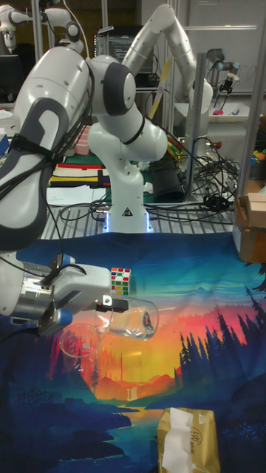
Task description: Pour the water from one cup into another empty cup
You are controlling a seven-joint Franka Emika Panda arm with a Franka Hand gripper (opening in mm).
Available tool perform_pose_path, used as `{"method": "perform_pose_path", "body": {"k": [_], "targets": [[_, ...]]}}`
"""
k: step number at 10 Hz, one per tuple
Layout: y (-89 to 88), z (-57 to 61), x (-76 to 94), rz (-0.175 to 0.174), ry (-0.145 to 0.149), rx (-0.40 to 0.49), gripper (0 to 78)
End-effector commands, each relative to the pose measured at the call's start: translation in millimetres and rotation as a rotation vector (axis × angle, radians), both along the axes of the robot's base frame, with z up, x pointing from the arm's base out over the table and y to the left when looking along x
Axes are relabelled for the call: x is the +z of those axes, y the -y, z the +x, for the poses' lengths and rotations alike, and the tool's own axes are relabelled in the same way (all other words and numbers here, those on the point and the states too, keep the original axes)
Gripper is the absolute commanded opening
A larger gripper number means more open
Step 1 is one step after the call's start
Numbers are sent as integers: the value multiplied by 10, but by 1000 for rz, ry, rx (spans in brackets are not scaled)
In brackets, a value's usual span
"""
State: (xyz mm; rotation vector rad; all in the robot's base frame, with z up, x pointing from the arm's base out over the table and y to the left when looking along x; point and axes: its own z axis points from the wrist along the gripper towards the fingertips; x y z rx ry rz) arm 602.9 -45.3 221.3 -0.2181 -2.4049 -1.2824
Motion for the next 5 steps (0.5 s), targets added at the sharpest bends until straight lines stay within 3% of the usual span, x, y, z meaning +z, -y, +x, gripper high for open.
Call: {"method": "perform_pose_path", "body": {"k": [1, 5], "targets": [[14, 13, 51, 1, 2, -3, 12], [19, 17, 66, 7, -7, -6, 12]]}}
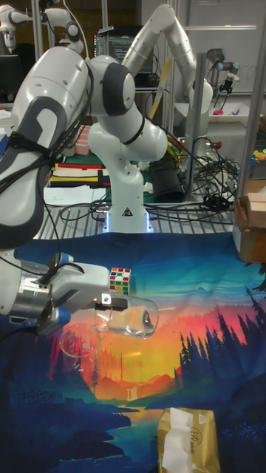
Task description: Pour the water from one cup into another empty cup
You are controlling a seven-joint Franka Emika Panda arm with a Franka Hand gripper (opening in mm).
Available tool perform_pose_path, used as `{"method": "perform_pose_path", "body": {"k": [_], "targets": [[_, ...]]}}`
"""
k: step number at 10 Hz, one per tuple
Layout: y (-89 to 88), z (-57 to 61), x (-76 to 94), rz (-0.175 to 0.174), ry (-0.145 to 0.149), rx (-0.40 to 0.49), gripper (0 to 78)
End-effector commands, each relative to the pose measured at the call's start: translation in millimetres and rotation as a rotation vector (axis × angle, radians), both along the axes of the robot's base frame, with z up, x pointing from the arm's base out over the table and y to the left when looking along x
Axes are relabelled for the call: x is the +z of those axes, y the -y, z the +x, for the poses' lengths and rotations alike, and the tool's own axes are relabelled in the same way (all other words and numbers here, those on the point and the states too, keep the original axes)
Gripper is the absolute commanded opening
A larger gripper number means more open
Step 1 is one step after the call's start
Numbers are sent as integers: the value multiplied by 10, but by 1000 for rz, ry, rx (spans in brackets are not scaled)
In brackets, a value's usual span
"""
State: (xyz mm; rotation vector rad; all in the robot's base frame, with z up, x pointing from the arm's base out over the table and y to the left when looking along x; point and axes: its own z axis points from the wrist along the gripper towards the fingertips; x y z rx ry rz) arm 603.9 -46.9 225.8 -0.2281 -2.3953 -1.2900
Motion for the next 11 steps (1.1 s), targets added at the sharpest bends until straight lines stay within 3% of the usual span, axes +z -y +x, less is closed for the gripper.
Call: {"method": "perform_pose_path", "body": {"k": [1, 8, 10, 11], "targets": [[3, 7, 22, 3, -3, -2, 12], [3, 7, 22, 9, 8, -5, 12], [3, 7, 22, 14, 0, -21, 12], [3, 7, 22, 7, -19, -48, 12]]}}
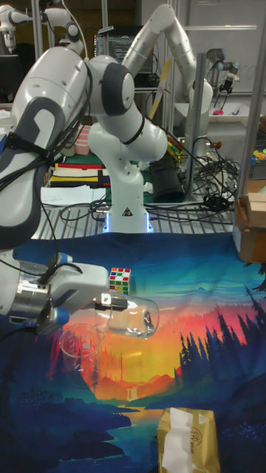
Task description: Pour the water from one cup into another empty cup
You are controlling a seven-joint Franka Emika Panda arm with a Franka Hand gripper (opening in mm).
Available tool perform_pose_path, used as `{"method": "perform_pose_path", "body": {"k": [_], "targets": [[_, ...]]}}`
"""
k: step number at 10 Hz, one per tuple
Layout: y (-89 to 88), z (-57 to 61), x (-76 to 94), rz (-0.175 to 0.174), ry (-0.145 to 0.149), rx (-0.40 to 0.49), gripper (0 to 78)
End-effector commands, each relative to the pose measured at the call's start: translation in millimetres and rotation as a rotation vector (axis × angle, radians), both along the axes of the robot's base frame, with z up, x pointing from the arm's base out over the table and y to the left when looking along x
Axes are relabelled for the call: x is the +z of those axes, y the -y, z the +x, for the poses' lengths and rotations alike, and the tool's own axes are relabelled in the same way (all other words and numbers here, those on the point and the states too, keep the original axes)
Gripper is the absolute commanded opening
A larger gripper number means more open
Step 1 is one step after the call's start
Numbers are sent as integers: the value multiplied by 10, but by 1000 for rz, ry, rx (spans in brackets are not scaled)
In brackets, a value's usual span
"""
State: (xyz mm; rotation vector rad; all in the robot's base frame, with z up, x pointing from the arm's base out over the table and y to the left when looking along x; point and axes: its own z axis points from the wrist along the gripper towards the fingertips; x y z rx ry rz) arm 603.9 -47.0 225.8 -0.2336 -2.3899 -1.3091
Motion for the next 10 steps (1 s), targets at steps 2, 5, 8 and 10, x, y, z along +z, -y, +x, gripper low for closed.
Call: {"method": "perform_pose_path", "body": {"k": [2, 5, 8, 10], "targets": [[2, 7, 22, -6, -40, -66, 12], [2, 7, 22, 7, -48, -83, 12], [31, 14, 8, 26, -53, -74, 12], [44, 9, -2, 34, -55, -70, 12]]}}
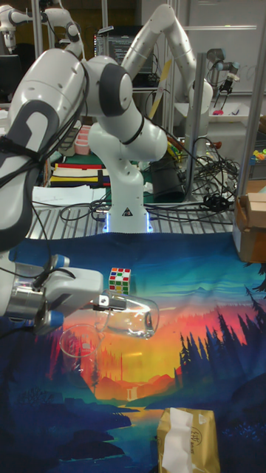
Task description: Pour the water from one cup into another empty cup
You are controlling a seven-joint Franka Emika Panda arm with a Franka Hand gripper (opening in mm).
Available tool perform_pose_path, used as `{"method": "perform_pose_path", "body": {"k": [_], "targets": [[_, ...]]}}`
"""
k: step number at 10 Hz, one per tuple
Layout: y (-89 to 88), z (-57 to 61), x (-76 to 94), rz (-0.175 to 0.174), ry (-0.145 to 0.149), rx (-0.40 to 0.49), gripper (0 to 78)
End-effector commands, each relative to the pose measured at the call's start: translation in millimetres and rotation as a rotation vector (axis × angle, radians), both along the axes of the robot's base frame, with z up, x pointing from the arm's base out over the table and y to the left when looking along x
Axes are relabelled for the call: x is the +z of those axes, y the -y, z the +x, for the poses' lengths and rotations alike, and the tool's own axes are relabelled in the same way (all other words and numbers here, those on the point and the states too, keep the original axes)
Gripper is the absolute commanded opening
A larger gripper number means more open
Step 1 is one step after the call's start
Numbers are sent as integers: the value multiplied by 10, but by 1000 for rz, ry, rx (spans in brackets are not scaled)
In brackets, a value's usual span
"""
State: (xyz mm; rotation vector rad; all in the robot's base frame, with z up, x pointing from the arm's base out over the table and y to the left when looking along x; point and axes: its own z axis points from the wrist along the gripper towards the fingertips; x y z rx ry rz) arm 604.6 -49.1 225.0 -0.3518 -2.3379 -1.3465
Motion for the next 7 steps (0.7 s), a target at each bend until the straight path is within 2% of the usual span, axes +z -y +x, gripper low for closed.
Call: {"method": "perform_pose_path", "body": {"k": [1, 5, 7], "targets": [[52, -22, -13, 16, 0, 13, 12], [118, -8, -44, 29, 0, 33, 12], [153, -1, -59, 51, -6, 51, 12]]}}
